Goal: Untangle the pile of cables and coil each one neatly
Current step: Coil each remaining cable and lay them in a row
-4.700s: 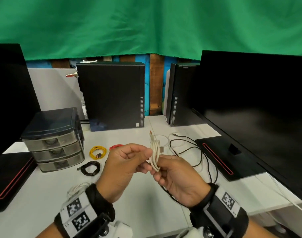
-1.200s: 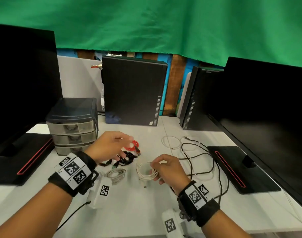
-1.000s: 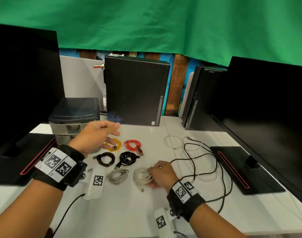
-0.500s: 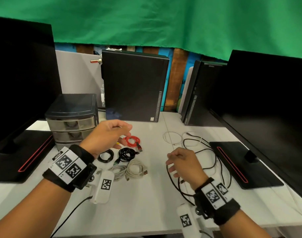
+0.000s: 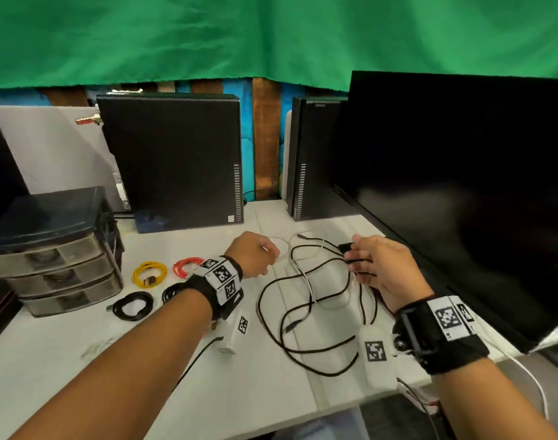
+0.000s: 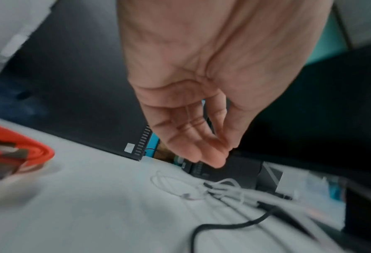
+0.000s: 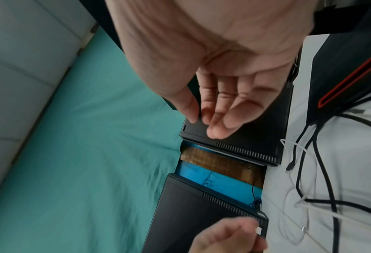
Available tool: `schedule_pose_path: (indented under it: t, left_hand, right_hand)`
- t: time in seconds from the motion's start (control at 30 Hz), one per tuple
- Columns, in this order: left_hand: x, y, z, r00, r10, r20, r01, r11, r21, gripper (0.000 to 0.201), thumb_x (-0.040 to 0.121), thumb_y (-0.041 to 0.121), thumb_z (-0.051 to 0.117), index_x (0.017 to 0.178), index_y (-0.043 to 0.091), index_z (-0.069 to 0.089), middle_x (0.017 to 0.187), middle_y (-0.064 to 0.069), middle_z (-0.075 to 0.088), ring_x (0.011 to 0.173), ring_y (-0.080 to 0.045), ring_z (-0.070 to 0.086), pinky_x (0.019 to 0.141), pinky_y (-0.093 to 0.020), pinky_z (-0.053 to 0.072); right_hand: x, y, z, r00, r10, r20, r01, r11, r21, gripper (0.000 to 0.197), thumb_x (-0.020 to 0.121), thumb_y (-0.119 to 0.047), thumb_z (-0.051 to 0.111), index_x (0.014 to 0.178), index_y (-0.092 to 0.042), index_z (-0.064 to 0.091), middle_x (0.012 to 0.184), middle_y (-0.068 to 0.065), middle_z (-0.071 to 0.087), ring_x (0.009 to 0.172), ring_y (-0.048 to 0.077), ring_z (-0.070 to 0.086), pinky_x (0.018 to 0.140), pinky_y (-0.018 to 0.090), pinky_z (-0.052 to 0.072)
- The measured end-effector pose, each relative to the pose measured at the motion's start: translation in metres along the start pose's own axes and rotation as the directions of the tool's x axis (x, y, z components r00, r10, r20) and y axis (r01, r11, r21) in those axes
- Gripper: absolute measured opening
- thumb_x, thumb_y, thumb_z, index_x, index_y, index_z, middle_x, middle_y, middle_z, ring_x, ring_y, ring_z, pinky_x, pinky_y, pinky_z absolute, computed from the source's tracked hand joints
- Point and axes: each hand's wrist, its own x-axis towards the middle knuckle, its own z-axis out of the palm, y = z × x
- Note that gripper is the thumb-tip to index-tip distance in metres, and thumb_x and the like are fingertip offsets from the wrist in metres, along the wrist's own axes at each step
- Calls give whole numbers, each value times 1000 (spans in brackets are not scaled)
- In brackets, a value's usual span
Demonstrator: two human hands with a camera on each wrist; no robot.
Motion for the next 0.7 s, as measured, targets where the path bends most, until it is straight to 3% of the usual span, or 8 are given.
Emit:
schedule_pose_path:
  t: [0.07,0.17,0.33,0.53,0.6,0.7]
  left_hand:
    - [31,-2,13,999,6,-31,2,965,264,20,95,16,57,90,26,74,108,-1,71,96,-23,67,86,-34,58]
    - [63,-6,31,998,15,-61,19,857,515,22,93,19,57,102,25,76,112,-1,71,101,-25,66,86,-32,55]
    - [91,-18,53,999,-34,-19,38,726,687,24,94,22,60,116,19,68,117,-4,68,105,-26,65,81,-28,48]
    - [92,-16,54,1000,-2,25,-19,576,817,26,96,14,52,118,11,64,117,-10,68,105,-29,67,81,-31,50]
    - [85,-9,42,1000,6,-17,9,619,785,29,98,21,49,122,11,62,121,-10,66,107,-30,65,80,-31,46]
    - [63,9,14,989,-53,-139,116,859,498,40,102,34,40,127,5,55,125,-17,61,112,-34,60,88,-36,46]
  right_hand:
    - [0,1,2,999,-20,33,20,1000,-11,17,95,-26,65,92,-9,65,81,8,72,65,18,63,55,27,49]
    - [2,4,8,997,-43,58,45,998,-40,20,96,-24,64,94,-4,67,78,6,72,62,17,62,55,27,48]
    - [6,11,18,995,-42,88,49,996,-78,15,96,-23,64,90,-11,69,77,5,73,64,17,64,57,29,49]
    - [4,12,22,990,-69,124,83,990,-111,17,97,-24,64,87,-11,68,78,4,74,65,17,66,59,29,51]
    - [2,13,22,988,-88,127,104,986,-131,17,97,-25,64,87,-11,68,79,5,75,65,16,66,60,28,52]
    - [-1,14,25,979,-167,116,185,968,-167,15,95,-23,65,85,-13,68,79,2,74,68,14,65,59,26,51]
